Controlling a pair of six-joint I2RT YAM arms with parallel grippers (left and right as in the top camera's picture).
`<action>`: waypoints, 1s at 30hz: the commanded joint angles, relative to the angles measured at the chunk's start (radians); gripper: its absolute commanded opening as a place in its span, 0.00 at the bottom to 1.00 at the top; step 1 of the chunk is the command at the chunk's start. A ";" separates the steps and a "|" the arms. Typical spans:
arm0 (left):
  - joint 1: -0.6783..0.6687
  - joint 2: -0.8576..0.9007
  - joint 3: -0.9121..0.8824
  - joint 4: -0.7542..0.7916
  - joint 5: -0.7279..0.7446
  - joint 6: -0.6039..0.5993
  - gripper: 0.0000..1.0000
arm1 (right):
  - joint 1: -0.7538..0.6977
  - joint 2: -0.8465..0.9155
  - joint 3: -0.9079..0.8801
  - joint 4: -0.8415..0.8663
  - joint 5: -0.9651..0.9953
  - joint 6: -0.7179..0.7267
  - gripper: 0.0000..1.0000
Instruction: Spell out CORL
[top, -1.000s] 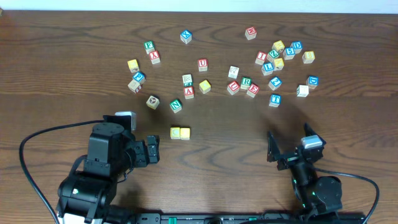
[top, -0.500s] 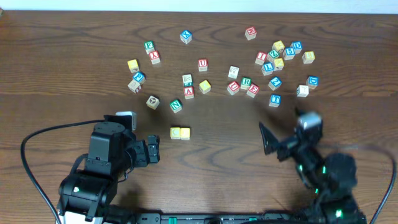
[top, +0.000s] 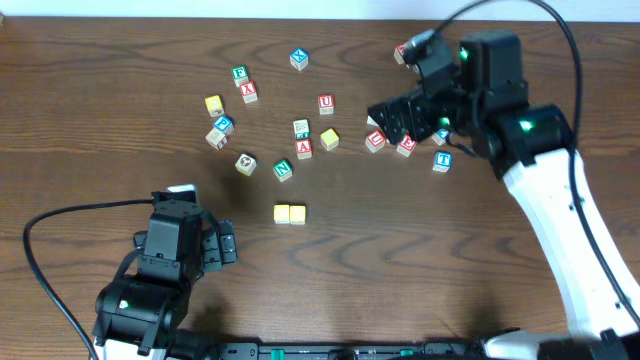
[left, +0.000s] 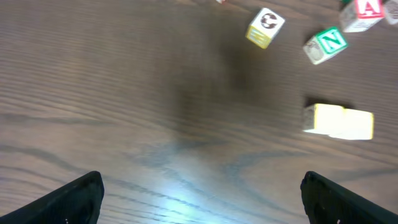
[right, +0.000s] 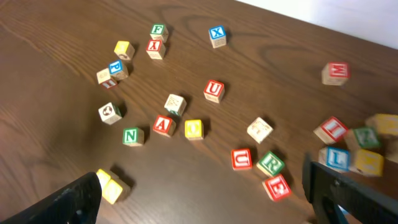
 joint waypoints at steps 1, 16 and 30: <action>0.004 0.000 0.002 -0.023 -0.059 0.072 0.99 | 0.007 0.052 0.026 0.037 -0.064 -0.027 0.99; 0.004 0.000 0.002 -0.022 -0.050 0.124 0.99 | 0.122 0.174 0.026 0.167 0.278 0.251 0.99; 0.004 0.000 0.002 -0.024 -0.026 0.082 0.99 | 0.183 0.311 0.026 0.075 0.709 0.703 0.99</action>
